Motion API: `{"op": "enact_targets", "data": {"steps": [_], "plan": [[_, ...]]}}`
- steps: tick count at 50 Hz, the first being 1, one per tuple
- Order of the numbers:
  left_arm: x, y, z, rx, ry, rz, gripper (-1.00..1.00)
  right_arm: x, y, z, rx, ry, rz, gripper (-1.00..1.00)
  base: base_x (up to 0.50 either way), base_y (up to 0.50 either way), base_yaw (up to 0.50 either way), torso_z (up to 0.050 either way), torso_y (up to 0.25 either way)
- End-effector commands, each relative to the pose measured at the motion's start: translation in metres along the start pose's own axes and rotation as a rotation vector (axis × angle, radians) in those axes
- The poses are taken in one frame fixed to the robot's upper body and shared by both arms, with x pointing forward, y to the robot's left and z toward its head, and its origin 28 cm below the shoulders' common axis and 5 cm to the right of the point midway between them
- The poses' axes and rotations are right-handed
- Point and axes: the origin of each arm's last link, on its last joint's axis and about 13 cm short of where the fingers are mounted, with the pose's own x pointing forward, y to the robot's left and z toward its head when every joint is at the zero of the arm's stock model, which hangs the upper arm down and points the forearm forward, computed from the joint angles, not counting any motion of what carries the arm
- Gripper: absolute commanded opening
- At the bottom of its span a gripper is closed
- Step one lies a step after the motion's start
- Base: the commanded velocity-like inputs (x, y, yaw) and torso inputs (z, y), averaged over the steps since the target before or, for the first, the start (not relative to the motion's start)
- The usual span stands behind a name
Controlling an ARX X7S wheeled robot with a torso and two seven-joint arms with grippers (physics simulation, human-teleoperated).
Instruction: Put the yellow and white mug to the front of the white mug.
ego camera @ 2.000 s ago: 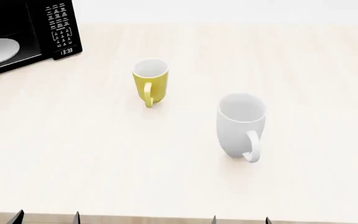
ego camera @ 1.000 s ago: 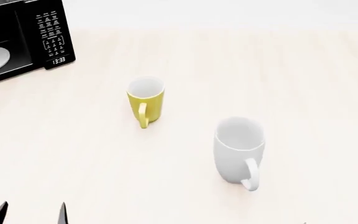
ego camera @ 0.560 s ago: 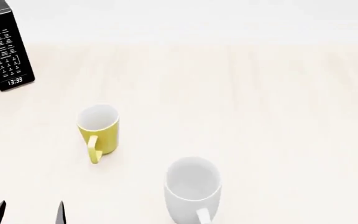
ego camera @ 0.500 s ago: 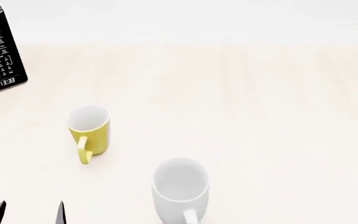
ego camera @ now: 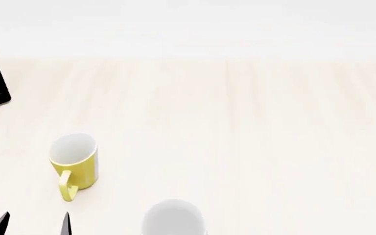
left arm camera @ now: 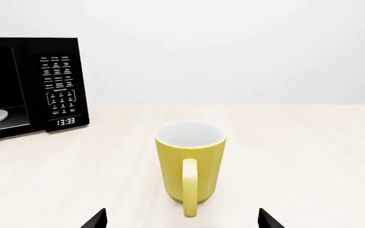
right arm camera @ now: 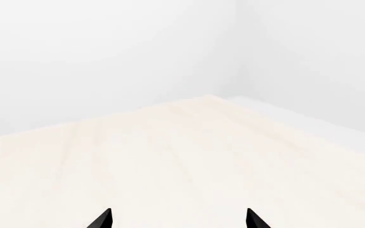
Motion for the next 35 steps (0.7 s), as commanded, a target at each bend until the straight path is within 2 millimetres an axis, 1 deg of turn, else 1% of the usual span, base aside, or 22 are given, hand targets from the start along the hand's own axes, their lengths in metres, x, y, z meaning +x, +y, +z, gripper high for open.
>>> {"op": "enact_targets", "data": {"steps": [1, 2, 5, 8, 9, 10, 11, 35], "plan": [[0.0003, 0.0001, -0.0015, -0.001, 0.008, -0.001, 1.00, -0.0010, 0.0013, 0.0009, -0.001, 0.004, 0.006, 1.00, 0.50, 0.00, 0.00, 0.000, 0.000], [0.0004, 0.0001, -0.0015, 0.000, 0.009, -0.001, 1.00, -0.0019, 0.0006, 0.0022, 0.026, -0.012, 0.023, 1.00, 0.50, 0.00, 0.00, 0.000, 0.000], [0.0009, 0.0002, -0.0021, 0.000, 0.011, 0.000, 1.00, -0.0016, 0.0007, 0.0026, 0.034, -0.009, 0.023, 1.00, 0.50, 0.00, 0.00, 0.000, 0.000], [0.0008, 0.0002, -0.0022, 0.001, 0.012, 0.001, 1.00, -0.0009, 0.0013, 0.0014, 0.028, 0.005, 0.019, 1.00, 0.50, -0.03, 0.00, 0.000, 0.000], [0.0007, 0.0001, -0.0021, 0.001, 0.013, -0.001, 1.00, -0.0003, 0.0020, 0.0009, 0.002, 0.000, 0.011, 1.00, 0.50, -0.12, 0.00, 0.000, 0.000], [0.0008, 0.0000, -0.0021, 0.000, 0.012, -0.001, 1.00, 0.0011, 0.0031, 0.0003, -0.031, 0.002, -0.022, 1.00, 0.00, 0.00, 0.00, 0.000, 0.000], [0.0009, -0.0001, -0.0023, 0.001, 0.013, -0.002, 1.00, 0.0012, 0.0031, 0.0005, -0.004, 0.010, -0.013, 1.00, 0.00, 0.00, 0.00, 0.000, 0.015], [0.0016, 0.0004, -0.0027, -0.001, 0.022, 0.005, 1.00, 0.0018, 0.0034, -0.0001, -0.006, 0.015, -0.028, 1.00, 0.00, 0.00, 0.00, 0.000, 0.000]]}}
